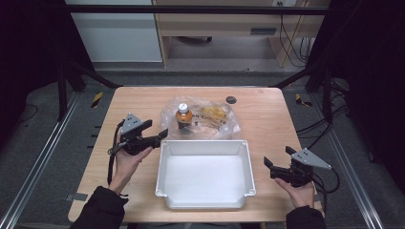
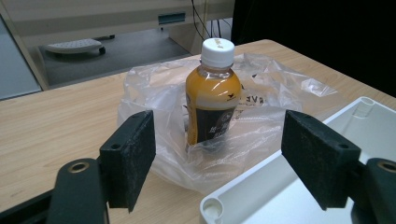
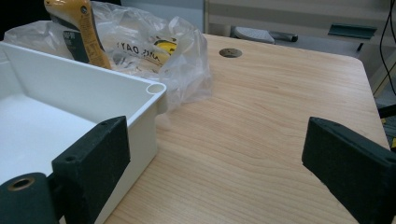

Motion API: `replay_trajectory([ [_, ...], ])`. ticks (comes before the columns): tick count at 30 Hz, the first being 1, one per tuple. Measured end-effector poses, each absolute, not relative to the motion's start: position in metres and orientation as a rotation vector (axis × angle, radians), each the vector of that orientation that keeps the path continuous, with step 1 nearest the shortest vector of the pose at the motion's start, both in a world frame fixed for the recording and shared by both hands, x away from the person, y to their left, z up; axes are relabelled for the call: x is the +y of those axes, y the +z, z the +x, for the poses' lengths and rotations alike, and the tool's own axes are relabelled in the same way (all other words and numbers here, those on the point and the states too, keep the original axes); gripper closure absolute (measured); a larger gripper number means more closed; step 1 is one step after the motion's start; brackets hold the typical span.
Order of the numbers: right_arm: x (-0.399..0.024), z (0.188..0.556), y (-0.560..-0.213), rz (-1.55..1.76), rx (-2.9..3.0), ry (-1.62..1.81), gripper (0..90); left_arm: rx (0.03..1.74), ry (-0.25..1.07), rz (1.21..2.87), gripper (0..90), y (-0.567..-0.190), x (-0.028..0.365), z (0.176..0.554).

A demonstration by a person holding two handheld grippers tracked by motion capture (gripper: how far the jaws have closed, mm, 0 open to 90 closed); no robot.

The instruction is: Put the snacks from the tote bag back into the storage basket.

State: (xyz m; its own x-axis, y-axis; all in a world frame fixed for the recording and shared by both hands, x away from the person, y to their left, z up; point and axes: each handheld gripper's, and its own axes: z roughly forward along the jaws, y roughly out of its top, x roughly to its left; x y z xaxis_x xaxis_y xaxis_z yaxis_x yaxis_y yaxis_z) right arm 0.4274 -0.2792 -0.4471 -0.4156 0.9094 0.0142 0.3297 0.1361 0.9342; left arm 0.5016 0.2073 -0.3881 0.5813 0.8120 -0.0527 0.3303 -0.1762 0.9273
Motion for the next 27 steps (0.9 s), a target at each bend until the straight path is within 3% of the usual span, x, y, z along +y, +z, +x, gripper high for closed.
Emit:
replay_trajectory([
  [27,-0.277,0.429,-0.447,1.182,1.840,1.277,7.9,0.949,0.602,1.757,26.9,-0.385,0.191,0.525],
])
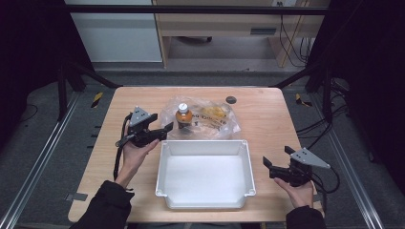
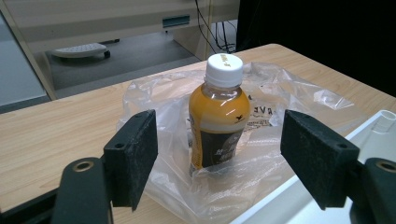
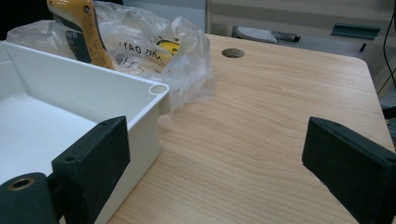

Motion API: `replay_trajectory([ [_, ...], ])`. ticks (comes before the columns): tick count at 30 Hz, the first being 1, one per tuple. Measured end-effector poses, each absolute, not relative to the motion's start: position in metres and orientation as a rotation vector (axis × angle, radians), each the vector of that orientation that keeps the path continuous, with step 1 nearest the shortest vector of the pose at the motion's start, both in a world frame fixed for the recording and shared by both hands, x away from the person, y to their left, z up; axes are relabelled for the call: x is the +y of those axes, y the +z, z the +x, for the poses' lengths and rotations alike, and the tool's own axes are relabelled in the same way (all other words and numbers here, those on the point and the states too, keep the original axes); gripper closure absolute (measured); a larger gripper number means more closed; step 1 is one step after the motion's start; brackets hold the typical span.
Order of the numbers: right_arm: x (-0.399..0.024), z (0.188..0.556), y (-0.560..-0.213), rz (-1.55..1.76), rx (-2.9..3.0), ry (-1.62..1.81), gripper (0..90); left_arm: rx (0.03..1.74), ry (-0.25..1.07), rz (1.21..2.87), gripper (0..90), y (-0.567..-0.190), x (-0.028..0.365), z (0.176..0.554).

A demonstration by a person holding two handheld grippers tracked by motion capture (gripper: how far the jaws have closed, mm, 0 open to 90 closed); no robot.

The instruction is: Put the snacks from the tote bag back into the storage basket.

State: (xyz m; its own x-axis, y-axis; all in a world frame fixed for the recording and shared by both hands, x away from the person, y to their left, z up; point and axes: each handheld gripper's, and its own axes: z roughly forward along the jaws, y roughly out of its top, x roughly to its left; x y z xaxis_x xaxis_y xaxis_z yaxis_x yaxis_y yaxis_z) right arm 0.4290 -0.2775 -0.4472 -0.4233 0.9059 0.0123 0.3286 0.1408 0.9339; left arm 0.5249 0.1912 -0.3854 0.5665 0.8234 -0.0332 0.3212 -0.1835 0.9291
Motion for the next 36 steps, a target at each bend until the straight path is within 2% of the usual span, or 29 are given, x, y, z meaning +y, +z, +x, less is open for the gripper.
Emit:
replay_trajectory([
  [36,-0.276,0.431,-0.448,1.185,1.846,1.284,7.8,0.951,0.612,1.747,29.6,-0.383,0.171,0.553],
])
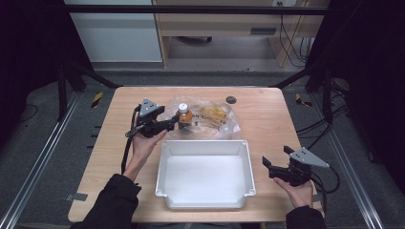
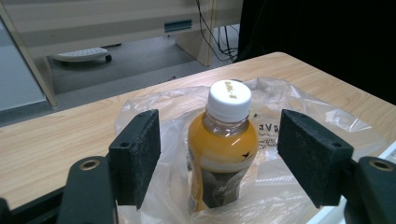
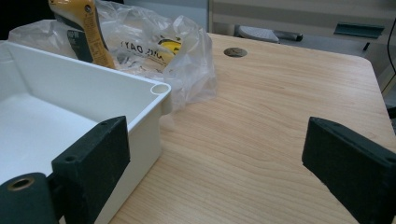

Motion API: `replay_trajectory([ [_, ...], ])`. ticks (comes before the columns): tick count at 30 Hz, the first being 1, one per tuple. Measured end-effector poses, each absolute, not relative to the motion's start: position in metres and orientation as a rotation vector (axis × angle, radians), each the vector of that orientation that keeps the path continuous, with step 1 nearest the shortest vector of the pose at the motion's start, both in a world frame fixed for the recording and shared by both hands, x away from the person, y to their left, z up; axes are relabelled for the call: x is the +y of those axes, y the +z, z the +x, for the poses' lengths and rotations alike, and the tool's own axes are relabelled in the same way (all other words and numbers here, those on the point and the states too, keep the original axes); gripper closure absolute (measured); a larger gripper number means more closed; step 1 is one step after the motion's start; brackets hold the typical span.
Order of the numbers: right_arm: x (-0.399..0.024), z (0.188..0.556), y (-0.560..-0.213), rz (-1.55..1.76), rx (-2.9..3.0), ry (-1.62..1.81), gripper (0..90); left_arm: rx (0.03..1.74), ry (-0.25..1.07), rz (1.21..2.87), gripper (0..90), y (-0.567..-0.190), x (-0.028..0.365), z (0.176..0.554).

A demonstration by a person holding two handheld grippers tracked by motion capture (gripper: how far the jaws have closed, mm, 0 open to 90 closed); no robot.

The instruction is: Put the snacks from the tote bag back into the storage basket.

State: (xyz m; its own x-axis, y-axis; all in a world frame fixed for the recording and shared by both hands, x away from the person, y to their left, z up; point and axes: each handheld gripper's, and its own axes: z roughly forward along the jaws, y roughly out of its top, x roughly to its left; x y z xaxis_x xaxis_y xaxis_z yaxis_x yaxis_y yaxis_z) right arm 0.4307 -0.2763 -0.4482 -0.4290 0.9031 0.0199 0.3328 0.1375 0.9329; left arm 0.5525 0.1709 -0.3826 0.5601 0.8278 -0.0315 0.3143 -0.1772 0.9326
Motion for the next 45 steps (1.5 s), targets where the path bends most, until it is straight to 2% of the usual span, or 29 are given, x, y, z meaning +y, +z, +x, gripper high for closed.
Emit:
replay_trajectory([
  [14,-0.277,0.431,-0.448,1.186,1.842,1.293,7.9,0.938,0.628,1.771,31.2,-0.377,0.156,0.562],
  [29,-0.276,0.431,-0.448,1.188,1.845,1.296,7.9,0.950,0.618,1.786,35.1,-0.386,0.146,0.573],
  [45,-0.276,0.432,-0.449,1.183,1.850,1.291,7.9,0.943,0.624,1.793,46.6,-0.393,0.137,0.582],
])
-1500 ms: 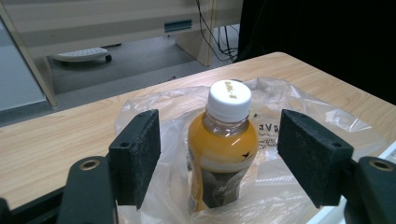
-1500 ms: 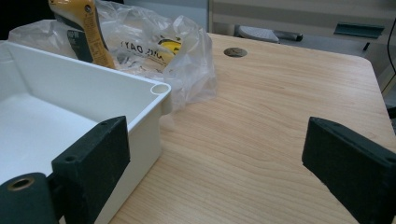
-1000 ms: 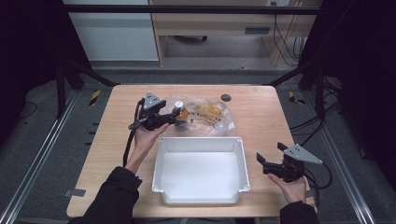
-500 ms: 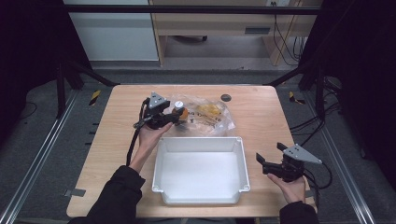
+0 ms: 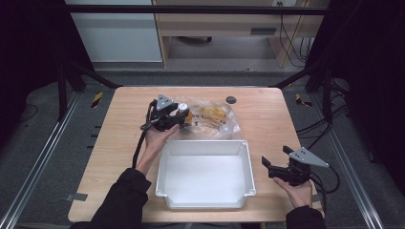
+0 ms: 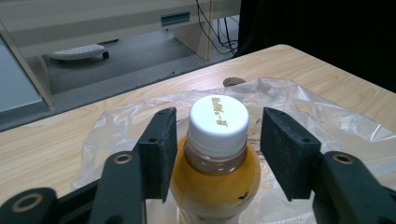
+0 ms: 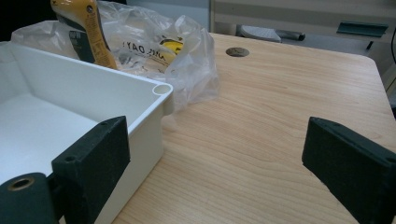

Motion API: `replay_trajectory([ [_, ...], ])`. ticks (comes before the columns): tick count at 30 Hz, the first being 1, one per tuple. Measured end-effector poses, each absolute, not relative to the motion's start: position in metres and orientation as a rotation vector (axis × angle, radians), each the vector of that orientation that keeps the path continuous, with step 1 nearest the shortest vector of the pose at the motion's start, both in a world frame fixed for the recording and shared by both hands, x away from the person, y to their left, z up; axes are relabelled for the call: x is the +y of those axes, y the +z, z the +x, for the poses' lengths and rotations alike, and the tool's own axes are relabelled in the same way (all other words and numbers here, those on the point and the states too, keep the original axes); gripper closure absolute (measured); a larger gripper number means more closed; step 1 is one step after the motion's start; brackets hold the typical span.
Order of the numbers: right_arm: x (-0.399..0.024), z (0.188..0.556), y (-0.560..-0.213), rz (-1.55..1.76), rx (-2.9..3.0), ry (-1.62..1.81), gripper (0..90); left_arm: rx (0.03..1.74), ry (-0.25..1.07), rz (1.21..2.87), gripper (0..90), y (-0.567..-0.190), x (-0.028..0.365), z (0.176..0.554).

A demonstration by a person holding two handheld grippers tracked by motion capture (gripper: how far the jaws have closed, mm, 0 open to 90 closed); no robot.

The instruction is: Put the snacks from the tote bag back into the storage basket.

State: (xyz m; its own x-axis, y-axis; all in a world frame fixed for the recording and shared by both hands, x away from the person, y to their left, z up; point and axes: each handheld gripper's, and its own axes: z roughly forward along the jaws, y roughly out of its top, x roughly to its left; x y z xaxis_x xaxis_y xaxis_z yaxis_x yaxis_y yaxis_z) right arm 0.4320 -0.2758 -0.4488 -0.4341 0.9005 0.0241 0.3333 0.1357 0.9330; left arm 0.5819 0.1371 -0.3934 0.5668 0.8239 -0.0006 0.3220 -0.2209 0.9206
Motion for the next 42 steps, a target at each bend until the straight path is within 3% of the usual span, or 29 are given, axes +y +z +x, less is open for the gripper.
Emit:
replay_trajectory([
  [14,-0.2758,0.4319,-0.4489,1.188,1.851,1.291,7.9,0.944,0.614,1.790,57.0,-0.3989,0.1355,0.5874],
  [42,-0.2758,0.4318,-0.4489,1.183,1.855,1.295,7.9,0.960,0.645,1.784,58.6,-0.3991,0.1311,0.5875],
])
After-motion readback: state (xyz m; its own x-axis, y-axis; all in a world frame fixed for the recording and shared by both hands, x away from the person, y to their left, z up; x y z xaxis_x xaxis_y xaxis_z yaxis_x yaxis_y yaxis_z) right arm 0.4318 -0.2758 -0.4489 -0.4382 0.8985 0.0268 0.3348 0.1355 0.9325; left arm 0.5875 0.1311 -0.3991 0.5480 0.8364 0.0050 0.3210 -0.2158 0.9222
